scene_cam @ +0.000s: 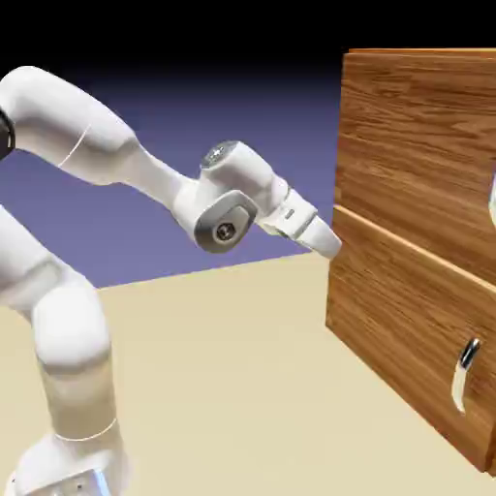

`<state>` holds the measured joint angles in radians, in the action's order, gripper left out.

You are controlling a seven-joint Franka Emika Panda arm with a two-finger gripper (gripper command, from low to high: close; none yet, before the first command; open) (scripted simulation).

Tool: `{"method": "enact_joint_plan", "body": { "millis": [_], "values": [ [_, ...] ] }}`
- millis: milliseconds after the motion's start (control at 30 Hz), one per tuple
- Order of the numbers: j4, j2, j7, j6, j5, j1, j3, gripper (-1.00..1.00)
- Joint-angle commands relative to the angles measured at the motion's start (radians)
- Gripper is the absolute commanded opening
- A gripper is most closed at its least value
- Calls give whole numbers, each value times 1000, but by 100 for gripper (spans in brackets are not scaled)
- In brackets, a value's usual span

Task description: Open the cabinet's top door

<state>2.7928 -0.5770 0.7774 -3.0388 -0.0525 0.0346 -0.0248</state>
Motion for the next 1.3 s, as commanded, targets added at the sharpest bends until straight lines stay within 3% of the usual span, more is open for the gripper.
{"method": "enact_joint_plan", "body": {
  "millis": [0, 1267],
  "values": [
    [-14, -6, 30, -1, -44, 19, -21, 0],
    [-557, -225, 1178, -58, -1696, 731, -802, 0]
  ]
}}
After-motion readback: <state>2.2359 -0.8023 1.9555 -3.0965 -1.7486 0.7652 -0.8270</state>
